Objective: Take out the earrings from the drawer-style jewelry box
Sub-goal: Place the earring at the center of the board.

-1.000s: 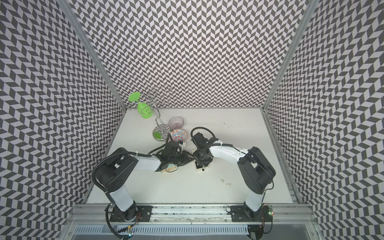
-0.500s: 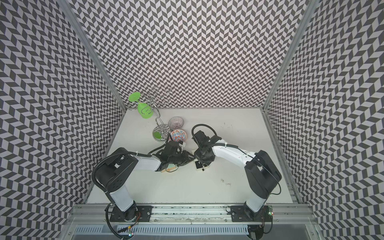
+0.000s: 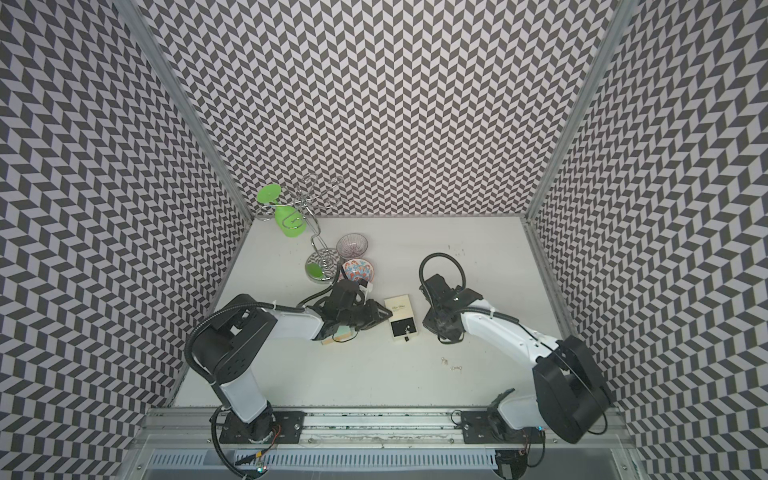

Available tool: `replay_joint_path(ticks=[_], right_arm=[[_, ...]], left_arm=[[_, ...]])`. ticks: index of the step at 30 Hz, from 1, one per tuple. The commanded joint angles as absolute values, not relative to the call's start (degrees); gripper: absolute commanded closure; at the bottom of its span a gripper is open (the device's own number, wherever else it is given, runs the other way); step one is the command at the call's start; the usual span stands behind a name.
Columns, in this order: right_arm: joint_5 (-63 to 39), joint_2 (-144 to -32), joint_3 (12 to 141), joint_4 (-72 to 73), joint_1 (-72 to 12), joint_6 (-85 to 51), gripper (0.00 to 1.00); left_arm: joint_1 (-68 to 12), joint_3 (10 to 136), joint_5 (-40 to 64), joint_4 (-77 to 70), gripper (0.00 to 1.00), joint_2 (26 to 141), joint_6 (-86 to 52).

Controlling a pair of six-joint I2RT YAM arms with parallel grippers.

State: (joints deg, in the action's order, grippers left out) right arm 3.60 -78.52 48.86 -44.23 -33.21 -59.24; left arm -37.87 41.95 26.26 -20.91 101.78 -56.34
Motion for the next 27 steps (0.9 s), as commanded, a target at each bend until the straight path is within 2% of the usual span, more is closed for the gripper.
replay_joint_path(ticks=[1, 17, 27], right_arm=[[2.89, -76.44, 46.83, -38.53, -31.15, -50.67, 0.89], [-5.54, -79.35, 41.03, -28.49, -22.35, -41.20, 0.91], [-4.00, -83.69, 42.96, -29.40, -22.06, -39.42, 0.85]], left_arm=[[-38.17, 43.26, 25.46, -19.25, 0.71, 102.75, -55.37], [-38.57, 43.16, 24.26, -16.96, 0.71, 101.91, -53.54], [-38.58, 43.14, 24.43, -16.79, 0.71, 101.27, -53.27]])
